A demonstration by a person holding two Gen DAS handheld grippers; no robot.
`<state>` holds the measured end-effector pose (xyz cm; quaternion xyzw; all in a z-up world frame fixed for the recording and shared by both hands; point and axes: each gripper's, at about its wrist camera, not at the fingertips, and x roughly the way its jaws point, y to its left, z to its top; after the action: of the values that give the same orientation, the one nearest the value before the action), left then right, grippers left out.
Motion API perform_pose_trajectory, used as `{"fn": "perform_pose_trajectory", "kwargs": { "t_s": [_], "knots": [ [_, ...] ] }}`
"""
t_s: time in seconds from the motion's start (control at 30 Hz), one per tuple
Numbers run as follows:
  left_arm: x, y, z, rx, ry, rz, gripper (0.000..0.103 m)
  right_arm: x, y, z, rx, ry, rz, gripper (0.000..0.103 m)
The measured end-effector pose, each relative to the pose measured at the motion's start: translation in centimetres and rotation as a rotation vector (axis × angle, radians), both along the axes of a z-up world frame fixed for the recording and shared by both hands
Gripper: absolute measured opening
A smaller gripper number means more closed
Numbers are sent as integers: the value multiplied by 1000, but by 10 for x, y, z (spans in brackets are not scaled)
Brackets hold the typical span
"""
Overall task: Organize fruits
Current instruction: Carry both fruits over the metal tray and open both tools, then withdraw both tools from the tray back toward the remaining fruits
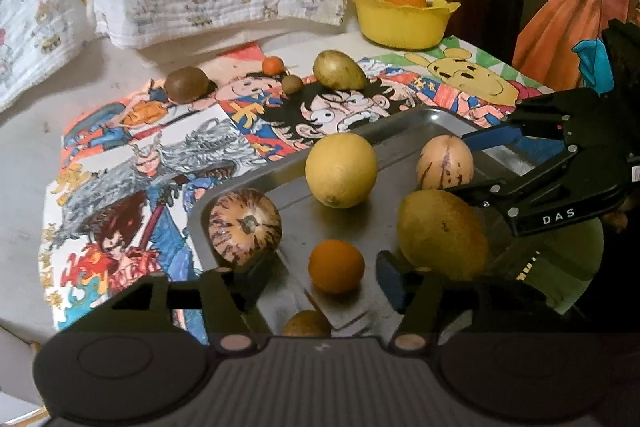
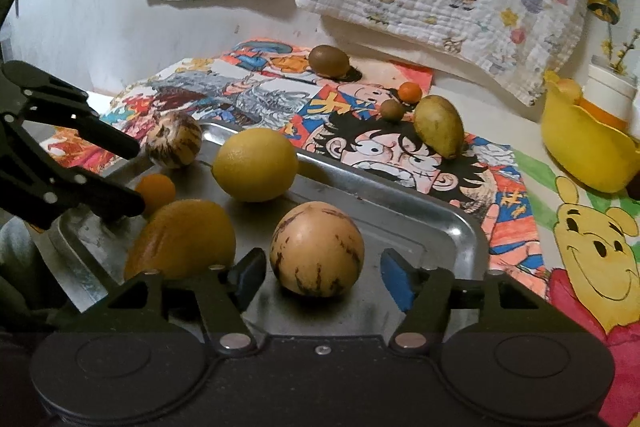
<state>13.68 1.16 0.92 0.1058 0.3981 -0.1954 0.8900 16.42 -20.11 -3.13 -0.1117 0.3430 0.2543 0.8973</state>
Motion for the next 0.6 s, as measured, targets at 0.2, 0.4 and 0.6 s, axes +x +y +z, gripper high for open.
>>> {"fn": "perform_pose_trajectory", "kwargs": {
  "t_s": [0.2,0.4,0.6],
  "knots": [
    [-21,3,13,7,-49,12,91,-24,-8,18,34,-31,-24,89],
    [-36,10,18,9,-80,14,102,-48,-3,33,25,-28,76,102],
    [-48,19,15,18,-80,15,102,-56,9,30,-79,-12,161,102]
  ]
}}
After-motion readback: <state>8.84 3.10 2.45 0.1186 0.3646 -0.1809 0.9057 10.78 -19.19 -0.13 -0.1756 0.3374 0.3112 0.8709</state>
